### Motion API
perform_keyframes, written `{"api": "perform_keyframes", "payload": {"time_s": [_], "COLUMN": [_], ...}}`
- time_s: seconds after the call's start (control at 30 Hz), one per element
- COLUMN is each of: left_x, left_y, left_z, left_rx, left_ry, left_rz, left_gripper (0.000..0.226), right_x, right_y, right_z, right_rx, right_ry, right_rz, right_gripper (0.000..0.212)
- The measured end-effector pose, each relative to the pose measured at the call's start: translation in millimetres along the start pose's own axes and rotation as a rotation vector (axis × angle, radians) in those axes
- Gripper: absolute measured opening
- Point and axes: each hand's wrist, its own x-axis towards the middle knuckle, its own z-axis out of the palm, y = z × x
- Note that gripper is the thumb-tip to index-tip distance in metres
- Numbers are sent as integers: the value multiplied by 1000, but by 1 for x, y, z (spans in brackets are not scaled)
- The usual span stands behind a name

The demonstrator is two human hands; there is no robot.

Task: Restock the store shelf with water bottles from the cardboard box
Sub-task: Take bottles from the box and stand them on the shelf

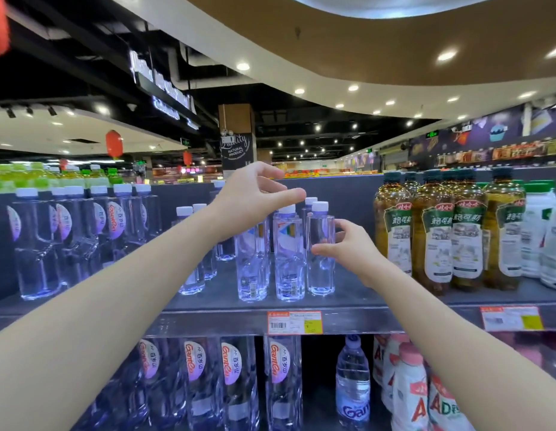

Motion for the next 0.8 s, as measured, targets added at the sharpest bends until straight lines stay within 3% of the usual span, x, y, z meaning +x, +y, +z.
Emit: {"api": "perform_keyframes", "payload": {"time_s": [0.53,0.8], "left_x": [-4,-9], "left_y": [-35,-50], "left_z": [-19,-23], "left_rx": [44,122], "left_ry": [167,166], "left_rz": [24,18], "left_gripper": [32,35], "right_x": [65,85], "right_y": [23,28], "right_z": [21,19], "right_rx": [-76,-157], "right_ry": [4,-8], "right_rz": [17,52], "right_gripper": [55,51]}}
